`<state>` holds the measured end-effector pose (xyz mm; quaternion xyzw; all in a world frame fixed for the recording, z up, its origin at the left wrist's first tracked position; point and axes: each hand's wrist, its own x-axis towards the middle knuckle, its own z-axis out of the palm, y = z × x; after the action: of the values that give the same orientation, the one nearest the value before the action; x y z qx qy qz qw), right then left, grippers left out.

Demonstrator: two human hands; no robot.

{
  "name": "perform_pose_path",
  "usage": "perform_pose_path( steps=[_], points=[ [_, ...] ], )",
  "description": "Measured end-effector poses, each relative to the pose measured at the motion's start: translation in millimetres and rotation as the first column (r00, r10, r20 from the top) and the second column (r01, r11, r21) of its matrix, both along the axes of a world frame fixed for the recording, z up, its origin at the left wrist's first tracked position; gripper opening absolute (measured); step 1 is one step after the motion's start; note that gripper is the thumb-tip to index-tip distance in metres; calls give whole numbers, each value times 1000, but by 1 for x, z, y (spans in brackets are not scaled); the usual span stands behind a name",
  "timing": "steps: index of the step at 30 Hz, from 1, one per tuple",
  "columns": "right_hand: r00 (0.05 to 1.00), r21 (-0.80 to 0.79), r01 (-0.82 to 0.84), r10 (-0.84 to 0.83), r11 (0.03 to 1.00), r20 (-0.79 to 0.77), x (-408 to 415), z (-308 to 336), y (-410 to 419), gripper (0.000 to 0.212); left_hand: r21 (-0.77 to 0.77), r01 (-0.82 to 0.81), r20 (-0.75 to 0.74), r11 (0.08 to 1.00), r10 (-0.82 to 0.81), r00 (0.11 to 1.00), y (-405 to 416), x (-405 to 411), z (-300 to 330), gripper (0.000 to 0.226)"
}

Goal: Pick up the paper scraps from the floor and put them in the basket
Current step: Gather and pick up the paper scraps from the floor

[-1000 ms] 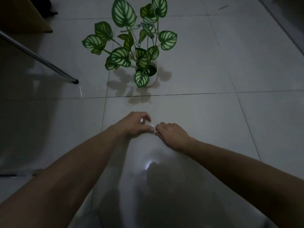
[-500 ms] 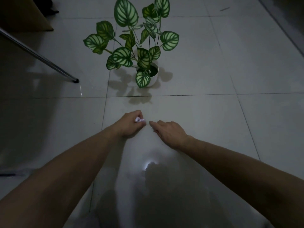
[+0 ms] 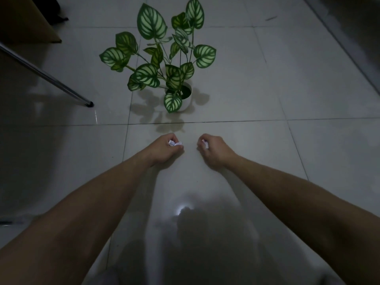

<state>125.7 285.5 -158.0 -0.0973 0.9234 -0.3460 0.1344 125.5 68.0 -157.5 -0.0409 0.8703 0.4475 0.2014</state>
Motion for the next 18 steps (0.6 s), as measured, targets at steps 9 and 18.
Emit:
perform_pose_path(
  steps=[9,18],
  points=[
    [913,-165,404,-384,900,140,-30,11,61,17,137,52,18,989,-55,998,57,-14,14,26],
    [748,-150,664,-652,733,124,-5,103,146,17,242,308,57,920,-330,942,181,-56,117,22]
  ],
)
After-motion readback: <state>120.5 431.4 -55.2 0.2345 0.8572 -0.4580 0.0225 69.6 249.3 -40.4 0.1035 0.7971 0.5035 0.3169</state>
